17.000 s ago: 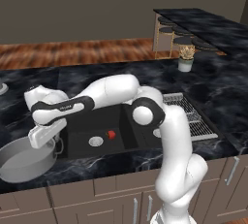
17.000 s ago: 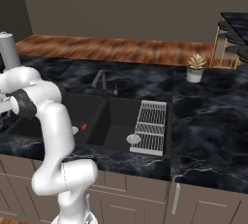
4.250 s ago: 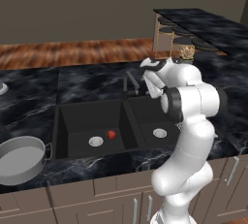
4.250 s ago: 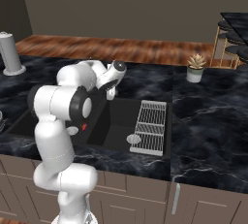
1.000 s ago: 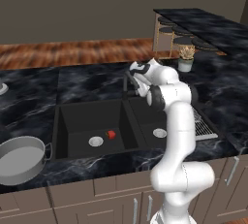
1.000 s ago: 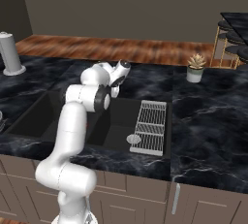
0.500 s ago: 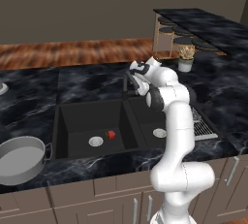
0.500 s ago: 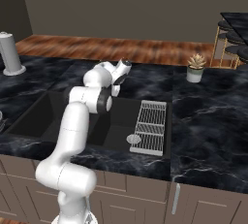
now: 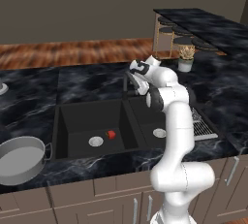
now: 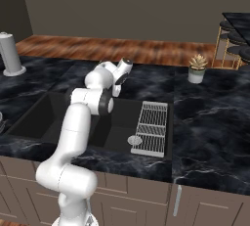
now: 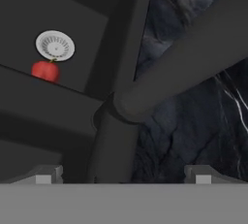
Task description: Dump the bell pepper from the pot into the sink. Then turn on the water and wash the bell pepper. Then turn off the water and put the bell pepper back in the pot.
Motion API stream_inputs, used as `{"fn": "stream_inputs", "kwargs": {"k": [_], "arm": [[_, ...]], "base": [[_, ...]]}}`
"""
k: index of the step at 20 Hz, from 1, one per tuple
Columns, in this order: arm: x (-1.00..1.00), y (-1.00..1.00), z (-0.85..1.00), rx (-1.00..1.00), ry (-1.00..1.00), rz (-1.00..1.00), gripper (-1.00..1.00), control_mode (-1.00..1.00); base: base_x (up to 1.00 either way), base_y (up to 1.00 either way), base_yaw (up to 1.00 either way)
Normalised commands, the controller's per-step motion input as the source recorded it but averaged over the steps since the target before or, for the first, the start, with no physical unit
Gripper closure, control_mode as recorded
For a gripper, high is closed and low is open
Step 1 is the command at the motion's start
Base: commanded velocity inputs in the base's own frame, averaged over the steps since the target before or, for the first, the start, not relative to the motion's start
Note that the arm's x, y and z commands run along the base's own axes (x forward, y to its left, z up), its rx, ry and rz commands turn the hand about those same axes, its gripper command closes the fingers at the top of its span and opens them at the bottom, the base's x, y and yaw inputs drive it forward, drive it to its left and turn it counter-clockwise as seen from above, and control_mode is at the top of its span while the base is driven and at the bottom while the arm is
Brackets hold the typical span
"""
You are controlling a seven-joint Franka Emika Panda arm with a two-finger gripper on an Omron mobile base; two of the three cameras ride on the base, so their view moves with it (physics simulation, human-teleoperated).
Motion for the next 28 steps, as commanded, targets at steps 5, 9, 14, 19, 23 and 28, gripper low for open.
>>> {"fn": "stream_inputs", "kwargs": {"k": [5,9,14,19,23,28], "arm": [[0.00,0.00,-0.55,0.00,0.06,0.00,-1.00,-1.00],[0.00,0.00,-0.69,0.00,0.07,0.00,-1.00,-1.00],[0.00,-0.05,-0.82,0.00,0.09,0.00,-1.00,-1.00],[-0.02,-0.27,-0.99,0.00,0.15,0.00,-1.00,-1.00],[-0.19,-0.46,-1.00,0.00,0.17,0.02,-1.00,-1.00],[-0.35,-0.58,-1.00,0.00,0.15,0.01,-1.00,-1.00]], "base": [[0.00,0.00,0.00],[0.00,0.00,0.00],[0.00,0.00,0.00],[0.00,0.00,0.00],[0.00,0.00,0.00],[0.00,0.00,0.00]]}}
